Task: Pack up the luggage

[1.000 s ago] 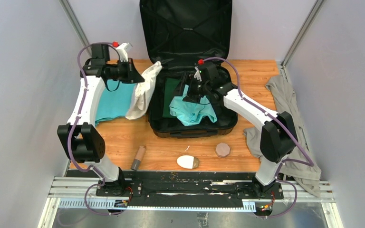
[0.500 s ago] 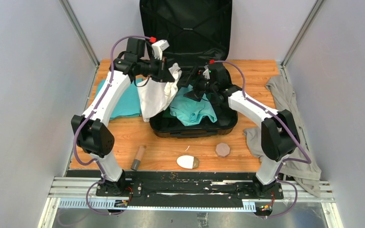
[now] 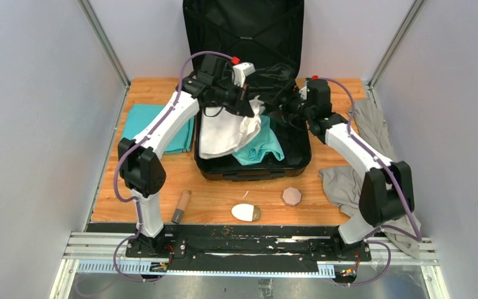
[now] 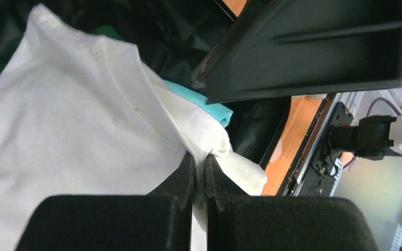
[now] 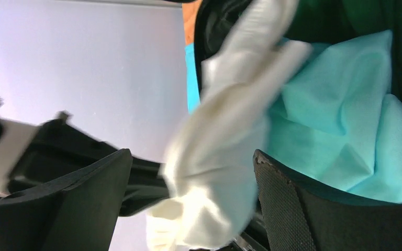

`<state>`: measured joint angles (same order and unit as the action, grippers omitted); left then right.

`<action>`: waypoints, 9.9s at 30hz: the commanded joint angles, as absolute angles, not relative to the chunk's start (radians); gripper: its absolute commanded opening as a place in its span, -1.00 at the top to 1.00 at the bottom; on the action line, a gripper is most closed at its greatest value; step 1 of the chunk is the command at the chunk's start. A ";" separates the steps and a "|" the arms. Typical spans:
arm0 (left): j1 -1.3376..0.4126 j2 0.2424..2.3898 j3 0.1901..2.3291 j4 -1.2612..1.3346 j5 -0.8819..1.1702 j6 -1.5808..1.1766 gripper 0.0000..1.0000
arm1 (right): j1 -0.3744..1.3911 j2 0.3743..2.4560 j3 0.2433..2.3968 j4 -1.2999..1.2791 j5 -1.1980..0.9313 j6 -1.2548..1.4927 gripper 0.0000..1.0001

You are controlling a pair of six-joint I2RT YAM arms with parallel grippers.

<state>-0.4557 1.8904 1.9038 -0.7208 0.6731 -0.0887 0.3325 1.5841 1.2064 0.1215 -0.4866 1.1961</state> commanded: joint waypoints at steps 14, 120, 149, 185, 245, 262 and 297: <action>-0.556 1.895 1.853 -0.845 0.606 0.067 -1.00 | 0.242 1.432 1.302 -0.280 -0.343 0.918 -0.66; -0.086 2.098 1.494 -0.642 0.037 0.276 -1.00 | 0.460 1.579 1.334 -0.424 -0.280 0.653 -0.46; 0.073 1.920 1.479 -0.812 0.281 0.390 1.00 | 0.475 1.527 1.402 -0.471 -0.239 0.669 -0.43; -0.004 2.083 1.394 -0.658 -0.205 0.510 -0.25 | 0.492 1.528 1.339 -0.415 -0.203 0.679 -0.40; -0.527 2.034 1.904 -0.544 0.511 -0.352 0.27 | 0.309 1.353 1.203 -0.443 -0.239 0.704 -0.30; -0.369 1.763 1.659 -0.337 0.824 -0.384 -1.00 | 0.299 1.484 1.328 -0.482 -0.288 0.673 -0.25; -0.399 1.613 1.191 -0.644 0.810 0.150 -0.30 | 0.383 2.300 2.040 -0.790 -0.295 0.438 0.42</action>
